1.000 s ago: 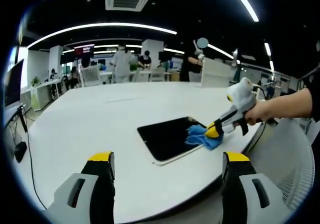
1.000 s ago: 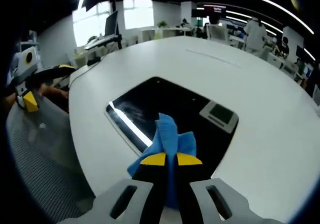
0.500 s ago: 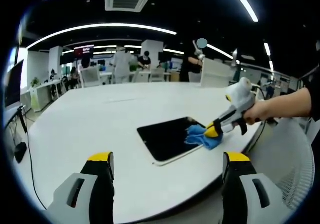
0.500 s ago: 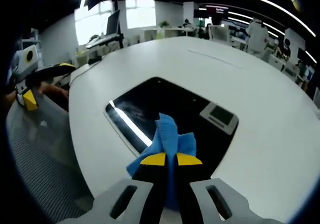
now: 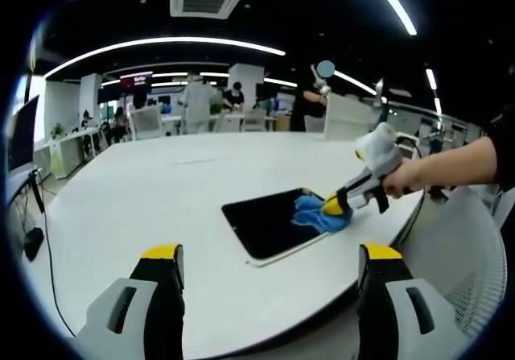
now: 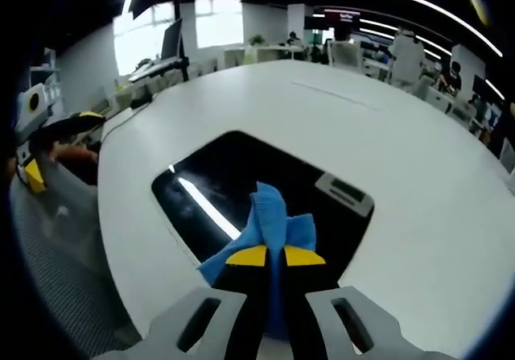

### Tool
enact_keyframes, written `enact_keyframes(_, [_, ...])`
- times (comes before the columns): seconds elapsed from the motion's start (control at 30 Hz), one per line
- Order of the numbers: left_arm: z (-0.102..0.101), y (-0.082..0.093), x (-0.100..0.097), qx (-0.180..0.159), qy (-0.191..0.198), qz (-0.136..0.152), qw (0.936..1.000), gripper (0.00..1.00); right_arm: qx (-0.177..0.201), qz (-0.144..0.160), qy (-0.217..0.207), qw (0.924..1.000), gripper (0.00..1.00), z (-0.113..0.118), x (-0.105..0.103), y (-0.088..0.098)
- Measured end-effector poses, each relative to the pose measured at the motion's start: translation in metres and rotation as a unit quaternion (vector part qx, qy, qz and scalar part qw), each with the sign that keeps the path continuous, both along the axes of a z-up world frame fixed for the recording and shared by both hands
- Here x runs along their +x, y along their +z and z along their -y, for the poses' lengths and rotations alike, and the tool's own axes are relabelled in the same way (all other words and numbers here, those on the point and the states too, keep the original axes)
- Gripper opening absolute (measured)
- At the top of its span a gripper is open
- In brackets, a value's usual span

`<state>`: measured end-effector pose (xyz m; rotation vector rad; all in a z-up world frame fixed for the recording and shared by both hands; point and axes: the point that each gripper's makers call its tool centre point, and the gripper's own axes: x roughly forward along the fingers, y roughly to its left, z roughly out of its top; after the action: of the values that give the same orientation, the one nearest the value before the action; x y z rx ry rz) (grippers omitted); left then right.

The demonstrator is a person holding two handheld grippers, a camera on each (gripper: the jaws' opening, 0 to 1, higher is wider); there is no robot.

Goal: Wipe the mirror surface with the cleaning cloth until all visible marks leave the cleaned area.

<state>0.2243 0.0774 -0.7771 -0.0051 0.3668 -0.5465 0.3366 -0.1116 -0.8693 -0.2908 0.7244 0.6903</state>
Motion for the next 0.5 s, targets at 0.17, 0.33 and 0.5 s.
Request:
enact_keyframes(0.17, [0.000,0.000,0.000,-0.001,0.001,-0.001,1.0000,0.88,-0.001,0.002,-0.011,0.9999,0.00,0.001,0.012,0.000])
enact_keyframes(0.33, [0.000,0.000,0.000,-0.003,0.002,0.000,1.0000,0.88,-0.003,0.002,-0.019,0.9998,0.00,0.003,0.024,0.000])
enact_keyframes(0.5, [0.000,0.001,0.000,-0.003,0.002,0.001,1.0000,0.88,-0.010,0.003,-0.024,0.9996,0.00,0.003,0.033,-0.001])
